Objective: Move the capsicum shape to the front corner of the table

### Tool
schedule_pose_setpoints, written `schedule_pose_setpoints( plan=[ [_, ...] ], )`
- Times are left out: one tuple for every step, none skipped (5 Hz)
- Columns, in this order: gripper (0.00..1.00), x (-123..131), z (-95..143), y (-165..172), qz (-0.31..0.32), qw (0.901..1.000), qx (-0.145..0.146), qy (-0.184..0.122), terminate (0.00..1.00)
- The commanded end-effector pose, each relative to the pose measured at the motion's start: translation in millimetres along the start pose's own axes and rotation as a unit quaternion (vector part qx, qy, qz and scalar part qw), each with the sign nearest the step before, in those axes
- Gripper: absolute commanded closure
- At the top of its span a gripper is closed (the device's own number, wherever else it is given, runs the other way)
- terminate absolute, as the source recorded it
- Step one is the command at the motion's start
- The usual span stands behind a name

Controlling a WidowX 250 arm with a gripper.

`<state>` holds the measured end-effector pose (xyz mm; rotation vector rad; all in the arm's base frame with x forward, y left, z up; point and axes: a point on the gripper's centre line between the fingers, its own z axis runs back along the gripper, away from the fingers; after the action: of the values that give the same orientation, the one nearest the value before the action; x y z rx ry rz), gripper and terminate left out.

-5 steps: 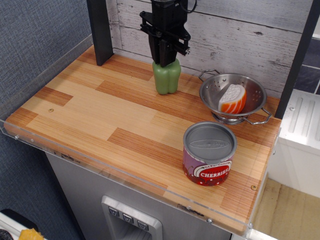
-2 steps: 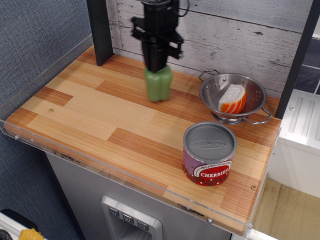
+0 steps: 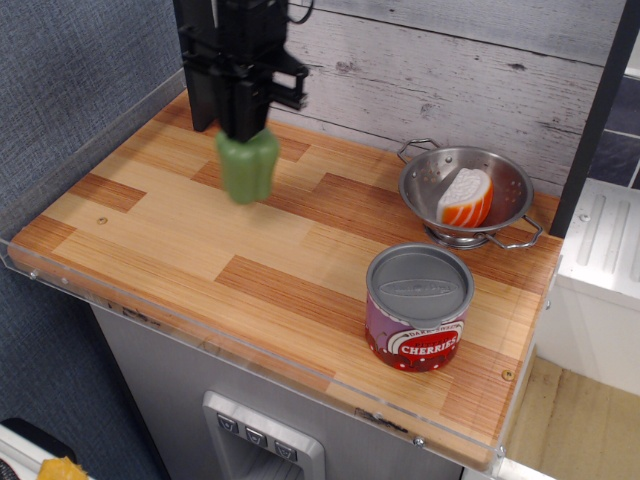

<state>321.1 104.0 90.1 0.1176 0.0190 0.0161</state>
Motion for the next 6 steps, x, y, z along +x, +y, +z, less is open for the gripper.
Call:
schedule_pose_setpoints(
  plan=[
    [1.00,-31.1,15.8,27.5,0.066,0.9975,0.021,-0.017,0.00],
    [1.00,-44.2,5.6,39.5,0.084,0.9963,0.017,-0.010,0.00],
    [1.00,-60.5,-2.0,51.8,0.112,0.9935,0.021,-0.001,0.00],
    [1.00,-71.3,-9.5,59.9,0.129,0.9913,0.025,-0.004,0.00],
    [1.00,-74.4,-11.4,62.0,0.142,0.9892,0.033,-0.015,0.00],
    [1.00,-74.7,-17.9,63.5,0.146,0.9880,0.045,-0.022,0.00]
  ],
)
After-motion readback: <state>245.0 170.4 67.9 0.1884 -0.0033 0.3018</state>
